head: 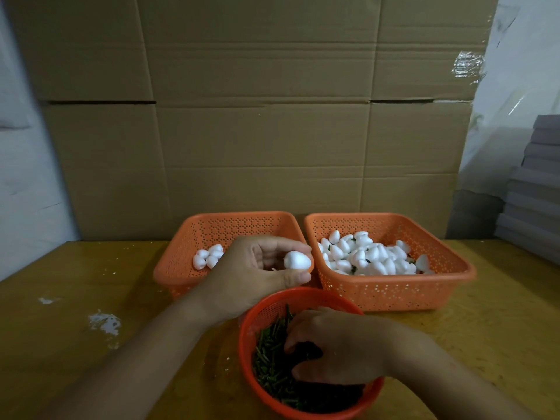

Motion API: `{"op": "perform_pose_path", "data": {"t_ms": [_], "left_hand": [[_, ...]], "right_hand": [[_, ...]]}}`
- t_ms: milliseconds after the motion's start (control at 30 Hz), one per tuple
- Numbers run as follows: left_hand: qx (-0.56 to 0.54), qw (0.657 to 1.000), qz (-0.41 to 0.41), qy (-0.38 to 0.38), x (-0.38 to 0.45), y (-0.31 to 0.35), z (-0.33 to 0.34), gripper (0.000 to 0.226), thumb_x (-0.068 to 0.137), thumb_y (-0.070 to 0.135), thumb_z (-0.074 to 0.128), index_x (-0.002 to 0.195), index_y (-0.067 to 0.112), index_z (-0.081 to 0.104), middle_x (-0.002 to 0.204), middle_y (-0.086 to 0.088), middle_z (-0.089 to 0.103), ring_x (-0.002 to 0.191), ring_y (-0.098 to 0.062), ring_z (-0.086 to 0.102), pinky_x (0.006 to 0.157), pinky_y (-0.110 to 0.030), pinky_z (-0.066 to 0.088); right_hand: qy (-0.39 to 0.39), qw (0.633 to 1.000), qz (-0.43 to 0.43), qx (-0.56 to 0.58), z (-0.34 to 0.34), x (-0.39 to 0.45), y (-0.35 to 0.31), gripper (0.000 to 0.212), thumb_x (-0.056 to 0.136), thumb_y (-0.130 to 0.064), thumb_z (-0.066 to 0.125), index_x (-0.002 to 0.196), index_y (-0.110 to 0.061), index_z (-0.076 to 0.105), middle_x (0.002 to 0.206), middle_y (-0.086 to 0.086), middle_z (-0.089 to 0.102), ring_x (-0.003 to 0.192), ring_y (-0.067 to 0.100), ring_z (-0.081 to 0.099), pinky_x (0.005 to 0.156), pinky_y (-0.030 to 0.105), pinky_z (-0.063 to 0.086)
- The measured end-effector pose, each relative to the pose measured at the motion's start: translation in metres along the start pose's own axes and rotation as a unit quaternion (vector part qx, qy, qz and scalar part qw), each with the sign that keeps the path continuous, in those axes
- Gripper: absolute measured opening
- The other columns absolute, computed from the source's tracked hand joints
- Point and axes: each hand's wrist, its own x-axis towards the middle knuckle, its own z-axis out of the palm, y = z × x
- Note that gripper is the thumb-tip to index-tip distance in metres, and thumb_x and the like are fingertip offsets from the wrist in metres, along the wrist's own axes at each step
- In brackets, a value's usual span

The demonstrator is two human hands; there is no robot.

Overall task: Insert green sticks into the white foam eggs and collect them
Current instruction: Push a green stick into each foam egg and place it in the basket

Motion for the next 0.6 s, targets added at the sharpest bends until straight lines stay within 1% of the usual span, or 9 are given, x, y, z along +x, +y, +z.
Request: {"op": "perform_pose_path", "data": {"t_ms": [133, 233, 300, 400, 433, 533, 600], "left_hand": [[0.060, 0.998, 0.026, 0.017, -0.0006, -0.0029, 0.0014, 0.038, 0.065, 0.026, 0.085, 0.102, 0.025, 0.078, 0.105, -0.004, 0.075, 0.098, -0.020, 0.072, 0.091, -0.036, 0.057], [0.075, 0.996, 0.039, 0.030, 0.0011, -0.0060, 0.0029, 0.038, 0.062, 0.026, 0.087, 0.100, 0.026, 0.079, 0.106, -0.003, 0.066, 0.103, -0.020, 0.068, 0.090, -0.039, 0.058], [0.071, 0.996, 0.040, 0.033, 0.0018, -0.0072, 0.0028, 0.038, 0.062, 0.026, 0.087, 0.099, 0.029, 0.080, 0.106, -0.003, 0.063, 0.104, -0.020, 0.067, 0.090, -0.041, 0.058], [0.067, 0.996, 0.038, 0.033, 0.0017, -0.0072, 0.0022, 0.038, 0.063, 0.029, 0.087, 0.099, 0.033, 0.079, 0.105, 0.003, 0.064, 0.101, -0.019, 0.067, 0.090, -0.040, 0.058], [0.065, 0.997, 0.039, 0.032, 0.0018, -0.0069, 0.0021, 0.037, 0.064, 0.029, 0.087, 0.100, 0.033, 0.078, 0.106, 0.003, 0.065, 0.100, -0.020, 0.067, 0.091, -0.041, 0.057], [0.059, 0.997, 0.045, 0.028, 0.0017, -0.0057, 0.0018, 0.035, 0.067, 0.029, 0.084, 0.102, 0.032, 0.077, 0.108, -0.007, 0.068, 0.099, -0.026, 0.069, 0.089, -0.043, 0.057], [0.058, 0.997, 0.045, 0.026, 0.0015, -0.0054, 0.0013, 0.034, 0.069, 0.031, 0.083, 0.103, 0.032, 0.077, 0.108, -0.008, 0.068, 0.099, -0.026, 0.069, 0.090, -0.043, 0.057]], "right_hand": [[0.013, 1.000, -0.002, 0.000, 0.0007, 0.0000, 0.0000, 0.038, 0.092, -0.042, 0.063, 0.129, -0.034, 0.060, 0.135, -0.009, 0.049, 0.125, 0.014, 0.046, 0.104, 0.036, 0.043], [0.052, 0.999, -0.007, 0.000, 0.0021, 0.0008, -0.0002, 0.030, 0.091, -0.034, 0.064, 0.121, -0.033, 0.065, 0.126, -0.008, 0.052, 0.115, 0.013, 0.053, 0.094, 0.028, 0.046], [0.073, 0.997, -0.007, 0.000, 0.0035, 0.0017, -0.0011, 0.025, 0.092, -0.032, 0.064, 0.117, -0.033, 0.067, 0.123, -0.009, 0.051, 0.109, 0.012, 0.054, 0.086, 0.024, 0.044], [0.086, 0.996, -0.008, 0.006, 0.0047, 0.0025, -0.0014, 0.020, 0.091, -0.031, 0.066, 0.111, -0.031, 0.069, 0.120, -0.011, 0.053, 0.107, 0.010, 0.054, 0.089, 0.026, 0.045], [0.088, 0.996, -0.008, 0.007, 0.0047, 0.0026, -0.0014, 0.020, 0.090, -0.030, 0.067, 0.110, -0.031, 0.070, 0.120, -0.010, 0.055, 0.107, 0.010, 0.054, 0.090, 0.026, 0.046], [0.092, 0.995, -0.013, 0.018, 0.0044, 0.0021, -0.0014, 0.019, 0.090, -0.032, 0.066, 0.109, -0.029, 0.071, 0.115, -0.011, 0.063, 0.105, 0.009, 0.058, 0.090, 0.028, 0.048], [0.101, 0.995, -0.012, 0.020, 0.0039, 0.0014, -0.0017, 0.019, 0.091, -0.032, 0.065, 0.108, -0.029, 0.071, 0.111, -0.013, 0.067, 0.101, 0.007, 0.060, 0.087, 0.028, 0.050]]}}
